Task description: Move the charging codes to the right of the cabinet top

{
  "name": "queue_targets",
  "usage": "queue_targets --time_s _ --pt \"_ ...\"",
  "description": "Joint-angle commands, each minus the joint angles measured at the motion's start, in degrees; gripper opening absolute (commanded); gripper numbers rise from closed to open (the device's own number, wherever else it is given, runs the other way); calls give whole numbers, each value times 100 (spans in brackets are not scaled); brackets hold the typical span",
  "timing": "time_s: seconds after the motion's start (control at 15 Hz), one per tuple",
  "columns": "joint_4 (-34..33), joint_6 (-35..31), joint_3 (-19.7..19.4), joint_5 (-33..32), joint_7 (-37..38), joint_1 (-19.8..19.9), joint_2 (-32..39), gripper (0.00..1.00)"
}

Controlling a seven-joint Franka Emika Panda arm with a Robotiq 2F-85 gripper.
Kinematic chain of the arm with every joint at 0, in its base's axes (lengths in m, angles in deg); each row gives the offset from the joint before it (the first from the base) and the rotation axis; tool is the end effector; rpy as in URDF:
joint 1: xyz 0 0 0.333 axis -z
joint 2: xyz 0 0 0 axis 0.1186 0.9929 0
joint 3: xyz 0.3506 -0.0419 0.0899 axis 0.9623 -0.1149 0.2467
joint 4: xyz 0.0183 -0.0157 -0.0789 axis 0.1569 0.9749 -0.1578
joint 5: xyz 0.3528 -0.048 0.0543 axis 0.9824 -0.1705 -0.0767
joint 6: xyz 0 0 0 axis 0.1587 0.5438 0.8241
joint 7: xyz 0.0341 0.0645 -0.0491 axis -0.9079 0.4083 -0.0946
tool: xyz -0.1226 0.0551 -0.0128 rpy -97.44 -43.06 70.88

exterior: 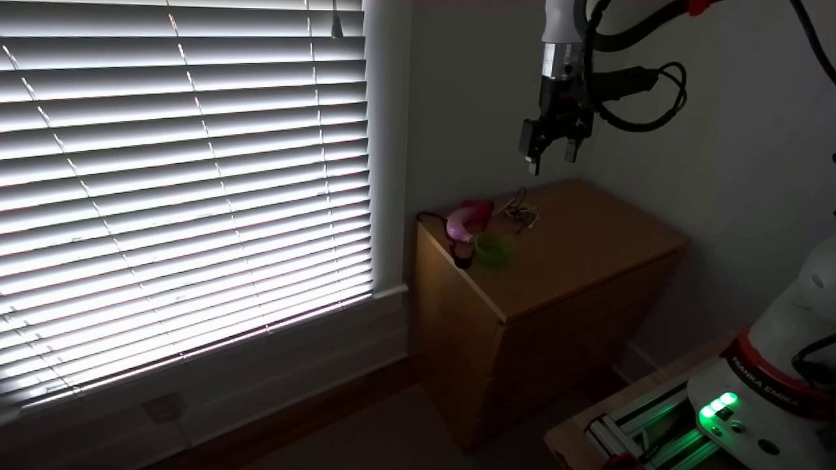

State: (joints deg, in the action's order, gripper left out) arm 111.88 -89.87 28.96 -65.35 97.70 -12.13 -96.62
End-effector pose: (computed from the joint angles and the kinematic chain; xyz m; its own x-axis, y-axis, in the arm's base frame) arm 0.3487 0.1759 0.5133 0.9982 0.0577 -0.0170 0.0595 -0.9880 0.1424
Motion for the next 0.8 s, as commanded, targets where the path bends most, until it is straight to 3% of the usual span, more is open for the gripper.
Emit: queue_targets --time_s 0.0,0.2,0.4,0.73 --pt "-12 13 -139 -55 49 -159 24 100" --pt "-12 13 -139 -55 49 -159 24 100" --pt "-19 -327 -340 -325 357 132 131 100" --pt "106 -1306 -1048 -667 410 652 241 100"
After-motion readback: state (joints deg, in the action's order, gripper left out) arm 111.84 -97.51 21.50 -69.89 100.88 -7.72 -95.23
